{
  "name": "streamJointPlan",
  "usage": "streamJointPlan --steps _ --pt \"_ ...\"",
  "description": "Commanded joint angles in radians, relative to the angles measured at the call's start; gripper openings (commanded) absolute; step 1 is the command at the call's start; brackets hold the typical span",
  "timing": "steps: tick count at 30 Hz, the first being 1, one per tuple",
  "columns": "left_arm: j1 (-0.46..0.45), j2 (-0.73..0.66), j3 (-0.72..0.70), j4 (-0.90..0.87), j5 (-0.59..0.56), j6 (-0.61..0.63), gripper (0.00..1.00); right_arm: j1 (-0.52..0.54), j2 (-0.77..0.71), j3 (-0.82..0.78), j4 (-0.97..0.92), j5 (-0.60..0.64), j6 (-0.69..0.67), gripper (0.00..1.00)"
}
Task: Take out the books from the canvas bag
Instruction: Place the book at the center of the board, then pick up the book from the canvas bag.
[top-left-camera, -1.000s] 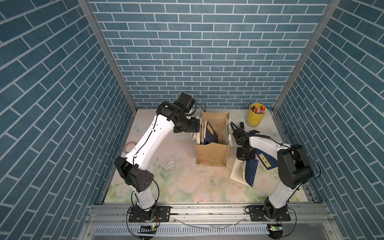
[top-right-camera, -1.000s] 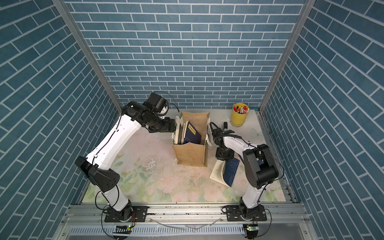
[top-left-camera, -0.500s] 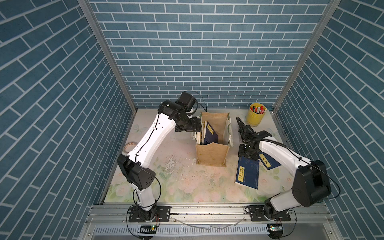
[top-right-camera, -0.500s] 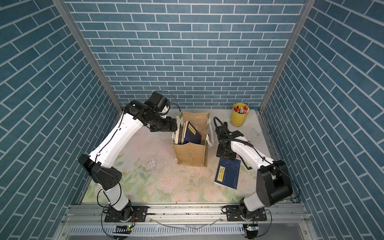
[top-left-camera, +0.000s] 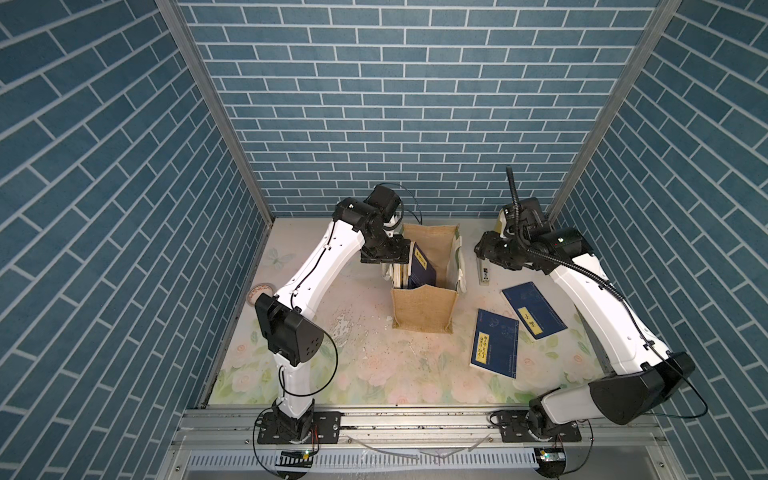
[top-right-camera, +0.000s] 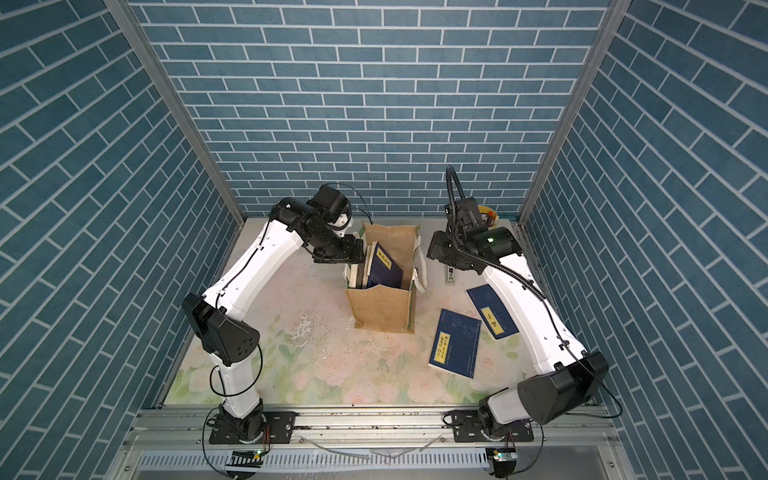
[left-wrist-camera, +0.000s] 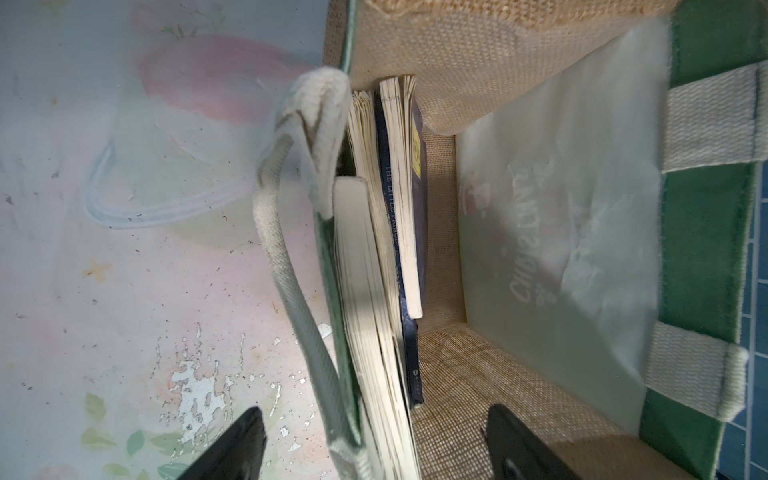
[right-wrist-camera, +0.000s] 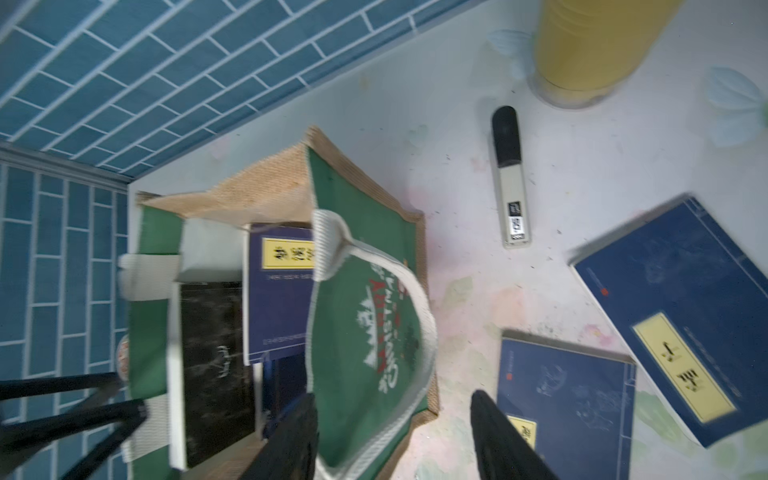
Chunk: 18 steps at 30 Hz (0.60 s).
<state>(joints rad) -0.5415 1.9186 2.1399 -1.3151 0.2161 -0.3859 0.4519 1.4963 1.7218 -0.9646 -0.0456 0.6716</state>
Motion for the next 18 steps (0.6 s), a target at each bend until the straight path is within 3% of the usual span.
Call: streamJointPlan --steps 1,3,6,12,18 --pt "0.004 0.006 -0.018 0.004 0.043 0.003 0.78 0.009 0.096 0.106 0.027 -0.148 -0.032 0.58" --pt "0.005 -0.011 -0.053 0.038 0.062 -0.007 0.71 0.025 0.160 0.178 0.038 -0.191 -0.032 0.58" --pt "0.005 -0.034 -0.109 0.084 0.097 -0.026 0.50 0.058 0.238 0.243 0.047 -0.227 -0.030 0.57" --pt "0.006 -0.078 -0.204 0.147 0.130 -0.058 0.23 0.084 0.357 0.260 0.064 -0.318 -0.006 0.57" --pt "0.006 -0.104 -0.237 0.170 0.146 -0.063 0.16 0.112 0.425 0.258 0.040 -0.332 -0.018 0.57"
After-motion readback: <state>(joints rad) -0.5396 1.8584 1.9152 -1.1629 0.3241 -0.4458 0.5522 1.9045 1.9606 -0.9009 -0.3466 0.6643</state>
